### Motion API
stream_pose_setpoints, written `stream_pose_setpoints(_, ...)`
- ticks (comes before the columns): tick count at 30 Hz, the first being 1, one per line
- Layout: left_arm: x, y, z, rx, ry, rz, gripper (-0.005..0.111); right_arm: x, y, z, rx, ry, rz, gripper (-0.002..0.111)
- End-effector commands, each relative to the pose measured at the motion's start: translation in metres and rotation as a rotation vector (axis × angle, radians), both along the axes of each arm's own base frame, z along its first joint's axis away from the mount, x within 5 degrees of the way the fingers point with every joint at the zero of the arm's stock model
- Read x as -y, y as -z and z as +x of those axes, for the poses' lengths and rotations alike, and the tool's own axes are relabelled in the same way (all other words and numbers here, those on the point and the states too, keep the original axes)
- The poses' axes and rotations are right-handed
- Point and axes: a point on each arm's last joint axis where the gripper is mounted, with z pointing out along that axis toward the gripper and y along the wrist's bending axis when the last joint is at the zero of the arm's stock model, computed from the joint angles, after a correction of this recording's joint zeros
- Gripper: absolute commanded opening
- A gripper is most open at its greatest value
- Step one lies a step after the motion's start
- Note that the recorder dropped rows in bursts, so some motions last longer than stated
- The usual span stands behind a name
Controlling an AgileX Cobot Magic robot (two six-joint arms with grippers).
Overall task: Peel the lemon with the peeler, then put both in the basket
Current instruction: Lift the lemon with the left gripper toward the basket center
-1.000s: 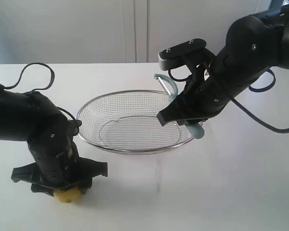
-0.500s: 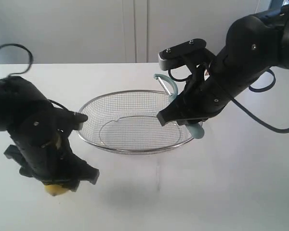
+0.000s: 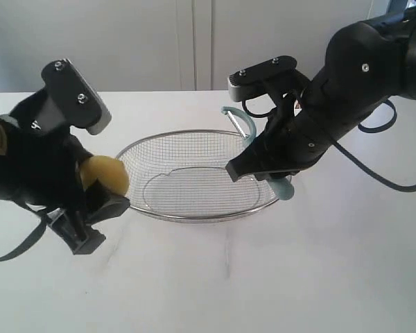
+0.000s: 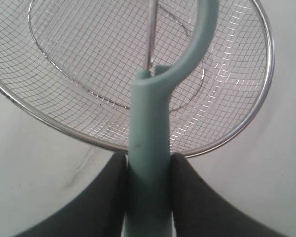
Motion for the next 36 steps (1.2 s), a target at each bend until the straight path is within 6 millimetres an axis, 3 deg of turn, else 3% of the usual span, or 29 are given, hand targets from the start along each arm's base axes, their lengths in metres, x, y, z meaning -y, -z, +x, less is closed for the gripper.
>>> stream_pose_setpoints(1, 0.001, -0.017, -0.009, 0.155, 0.100, -0.107, 0.000, -0.001, -0.003, 0.001, 0.019, 0.003, 0.014, 0.000)
stream_pose_setpoints(8, 0.011, -0.003, -0.017, 0.103, 0.329, -0.011, 0.000, -0.001, -0.003, 0.001, 0.019, 0.003, 0.014, 0.000)
stream_pose_setpoints(12, 0.028, -0.005, -0.026, 0.102, 0.522, -0.148, 0.000, -0.001, -0.003, 0.001, 0.019, 0.003, 0.014, 0.000)
stream_pose_setpoints(21, 0.029, -0.009, -0.011, 0.210, 0.410, -0.156, 0.000, -0.001, -0.004, 0.001, 0.021, 0.003, 0.015, 0.000)
stream_pose_setpoints(36, 0.028, -0.010, -0.009, 0.228, 0.392, -0.157, 0.000, -0.006, -0.010, 0.009, 0.126, 0.003, 0.078, 0.000)
